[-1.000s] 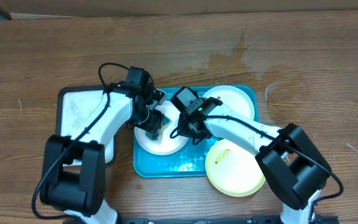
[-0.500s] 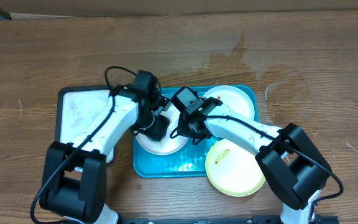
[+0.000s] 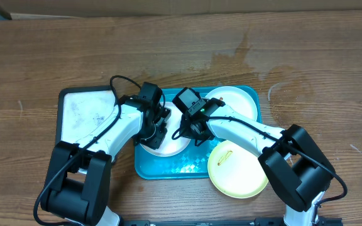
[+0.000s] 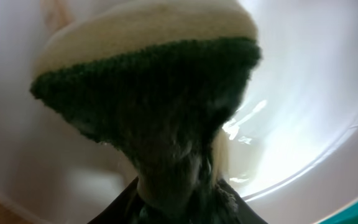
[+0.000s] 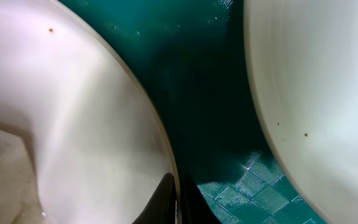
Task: Clean dirty plates on tray and stack at the side
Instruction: 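Scrub the white plate's sauce smear with the sponge in the left gripper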
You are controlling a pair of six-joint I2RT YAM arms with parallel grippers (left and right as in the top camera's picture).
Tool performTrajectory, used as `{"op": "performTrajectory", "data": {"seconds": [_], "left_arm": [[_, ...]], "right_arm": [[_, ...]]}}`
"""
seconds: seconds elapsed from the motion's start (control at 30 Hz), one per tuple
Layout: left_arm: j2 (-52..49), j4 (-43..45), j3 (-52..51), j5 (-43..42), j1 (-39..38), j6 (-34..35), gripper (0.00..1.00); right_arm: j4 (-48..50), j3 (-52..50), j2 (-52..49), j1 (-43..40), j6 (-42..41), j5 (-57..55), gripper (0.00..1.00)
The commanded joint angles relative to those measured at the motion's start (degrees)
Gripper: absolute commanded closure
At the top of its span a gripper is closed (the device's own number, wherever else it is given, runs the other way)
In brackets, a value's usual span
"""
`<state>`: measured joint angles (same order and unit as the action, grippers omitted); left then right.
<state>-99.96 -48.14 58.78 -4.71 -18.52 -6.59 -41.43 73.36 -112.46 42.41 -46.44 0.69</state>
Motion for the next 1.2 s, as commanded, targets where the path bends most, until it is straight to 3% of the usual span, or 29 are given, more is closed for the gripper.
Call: {"op": "performTrajectory", "data": {"seconds": [0.0,0.17,0.7,1.17], "left_arm": [[0.9,-1.6,-0.5,10.1,-0.2,5.7,0.69],[0.9,-0.8,-0.5,12.8,-0.2,8.0,0.68],[0.9,9.6,-4.6,10.6,-0.2,7.9,0.70],[0.9,20.1,-8.0,10.8,-0.2,7.9,0.77]], "right_arm": [[-0.6,0.2,-1.0,0.2,0.9,-1.0,0.96],[-0.6,0.2,-1.0,0.2,0.9,-1.0,0.96],[-0.7,0.2,-1.0,0.2,0.9,-1.0,0.96],[-0.8,0.2,-1.0,0.2,0.9,-1.0,0.96]]}}
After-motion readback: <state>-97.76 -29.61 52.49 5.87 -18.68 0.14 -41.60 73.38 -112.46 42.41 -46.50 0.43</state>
